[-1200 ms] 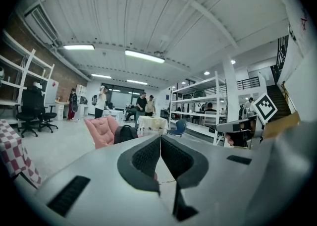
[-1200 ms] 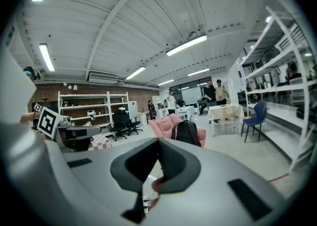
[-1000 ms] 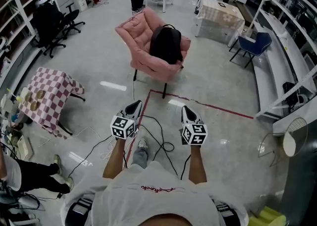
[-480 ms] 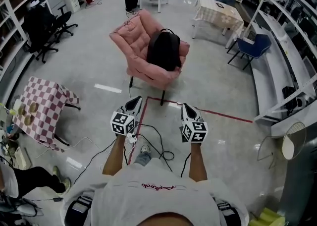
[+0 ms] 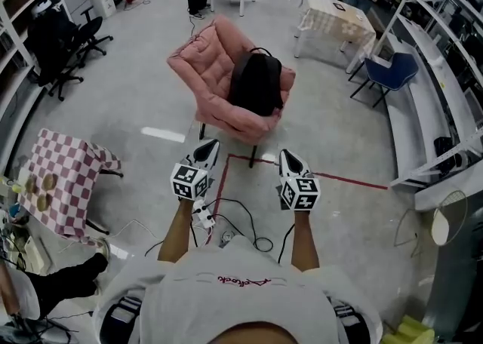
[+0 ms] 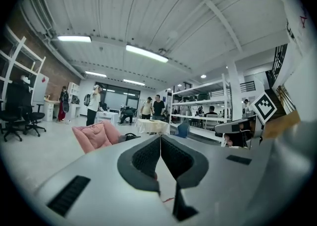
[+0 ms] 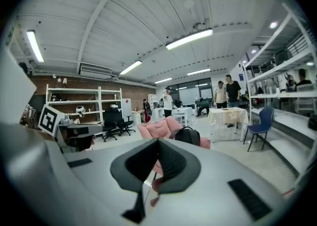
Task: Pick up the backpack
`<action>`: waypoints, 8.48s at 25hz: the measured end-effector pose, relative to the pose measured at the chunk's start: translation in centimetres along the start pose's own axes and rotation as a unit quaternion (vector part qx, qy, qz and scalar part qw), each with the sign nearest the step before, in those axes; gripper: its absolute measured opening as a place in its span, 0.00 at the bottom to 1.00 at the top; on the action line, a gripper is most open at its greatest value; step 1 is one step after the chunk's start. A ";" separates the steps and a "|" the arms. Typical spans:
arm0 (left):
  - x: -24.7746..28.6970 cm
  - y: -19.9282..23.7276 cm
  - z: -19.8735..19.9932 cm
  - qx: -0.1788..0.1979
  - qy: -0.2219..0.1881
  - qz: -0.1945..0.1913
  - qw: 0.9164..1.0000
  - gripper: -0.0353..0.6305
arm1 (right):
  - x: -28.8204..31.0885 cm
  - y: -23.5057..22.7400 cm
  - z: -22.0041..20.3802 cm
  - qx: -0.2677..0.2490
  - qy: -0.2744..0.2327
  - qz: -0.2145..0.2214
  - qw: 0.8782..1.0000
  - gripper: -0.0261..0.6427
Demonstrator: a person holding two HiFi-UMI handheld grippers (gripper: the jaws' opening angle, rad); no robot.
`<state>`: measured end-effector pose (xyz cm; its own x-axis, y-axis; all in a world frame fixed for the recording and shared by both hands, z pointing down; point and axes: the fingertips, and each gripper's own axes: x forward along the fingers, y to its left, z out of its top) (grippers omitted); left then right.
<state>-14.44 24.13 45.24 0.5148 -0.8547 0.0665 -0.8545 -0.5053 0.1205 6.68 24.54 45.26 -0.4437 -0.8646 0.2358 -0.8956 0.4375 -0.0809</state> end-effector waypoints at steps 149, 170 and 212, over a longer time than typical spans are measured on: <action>61.4 39.1 -12.9 -0.097 0.176 -0.048 0.978 0.08 | 63.7 -33.5 -4.2 0.068 0.156 0.000 0.985 0.10; 66.6 36.9 -20.8 -0.156 0.218 -0.139 0.953 0.52 | 69.7 -36.7 -14.6 0.048 0.216 0.092 0.971 0.47; 73.8 33.2 -22.9 -0.158 0.205 -0.226 0.939 0.18 | 77.0 -28.0 -11.8 0.176 0.208 0.388 0.880 0.19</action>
<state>-3.24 -53.03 76.79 0.8590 -0.4110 0.3052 -0.5119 -0.6901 0.5115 -2.01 -51.33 77.08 -0.9416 -0.1412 0.3058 -0.3153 0.6888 -0.6528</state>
